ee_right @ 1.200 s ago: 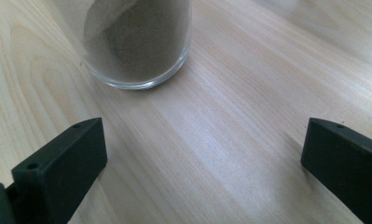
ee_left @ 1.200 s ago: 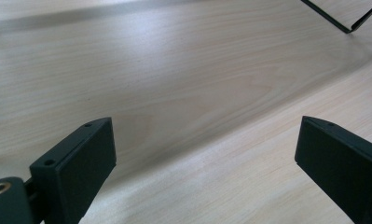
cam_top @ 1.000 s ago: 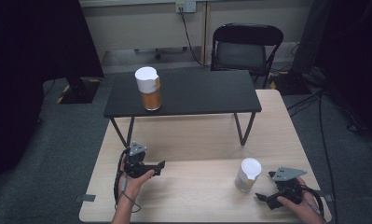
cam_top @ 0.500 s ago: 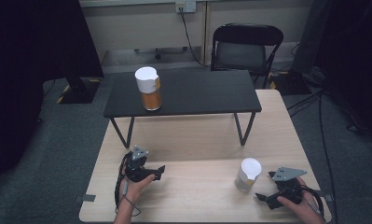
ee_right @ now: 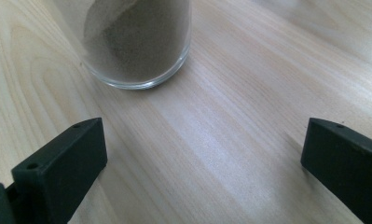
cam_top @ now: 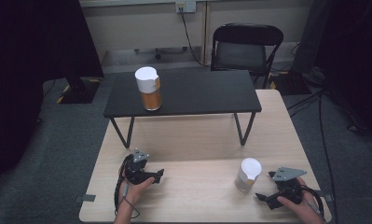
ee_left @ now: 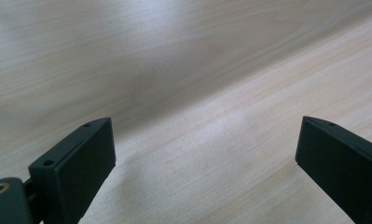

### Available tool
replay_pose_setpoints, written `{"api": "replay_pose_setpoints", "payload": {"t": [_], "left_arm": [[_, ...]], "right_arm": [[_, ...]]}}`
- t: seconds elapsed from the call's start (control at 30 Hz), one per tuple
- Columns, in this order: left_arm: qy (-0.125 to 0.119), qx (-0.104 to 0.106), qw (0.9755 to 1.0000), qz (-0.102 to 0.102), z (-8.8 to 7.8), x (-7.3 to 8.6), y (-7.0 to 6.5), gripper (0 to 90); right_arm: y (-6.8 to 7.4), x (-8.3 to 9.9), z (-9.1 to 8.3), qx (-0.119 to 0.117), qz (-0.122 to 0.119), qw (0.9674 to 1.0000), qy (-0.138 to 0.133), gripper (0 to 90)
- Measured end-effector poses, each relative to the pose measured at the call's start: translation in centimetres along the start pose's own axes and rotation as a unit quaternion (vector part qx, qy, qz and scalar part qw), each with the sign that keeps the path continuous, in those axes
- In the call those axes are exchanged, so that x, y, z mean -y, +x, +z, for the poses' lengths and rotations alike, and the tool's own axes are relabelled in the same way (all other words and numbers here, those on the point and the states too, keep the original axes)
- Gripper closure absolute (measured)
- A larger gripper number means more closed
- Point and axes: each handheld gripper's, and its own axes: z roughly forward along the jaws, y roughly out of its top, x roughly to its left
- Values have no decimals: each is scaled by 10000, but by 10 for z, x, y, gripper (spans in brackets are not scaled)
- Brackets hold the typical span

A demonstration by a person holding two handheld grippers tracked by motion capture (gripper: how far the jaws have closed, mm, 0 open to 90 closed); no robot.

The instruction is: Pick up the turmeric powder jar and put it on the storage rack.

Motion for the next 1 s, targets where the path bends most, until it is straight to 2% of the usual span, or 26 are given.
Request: {"api": "replay_pose_setpoints", "payload": {"t": [0.2, 0.67, 0.83, 0.93, 1.0], "left_arm": [[92, 11, 9999, 111, 1, 0, 1, 38], [144, 21, 9999, 90, 5, 7, 4, 37], [174, 4, 9998, 131, 6, 7, 3, 38], [240, -67, 9994, 230, 7, 7, 1, 38], [202, -30, 9996, 190, 7, 9, 2, 34]], "right_arm": [[0, 0, 0, 0, 1, 10000, 0, 0], [0, 0, 0, 2, 3, 10000, 0, 0], [0, 0, 0, 4, 6, 10000, 0, 0], [0, 0, 0, 4, 4, 10000, -1, 0], [0, 0, 0, 4, 6, 10000, 0, 0]]}}
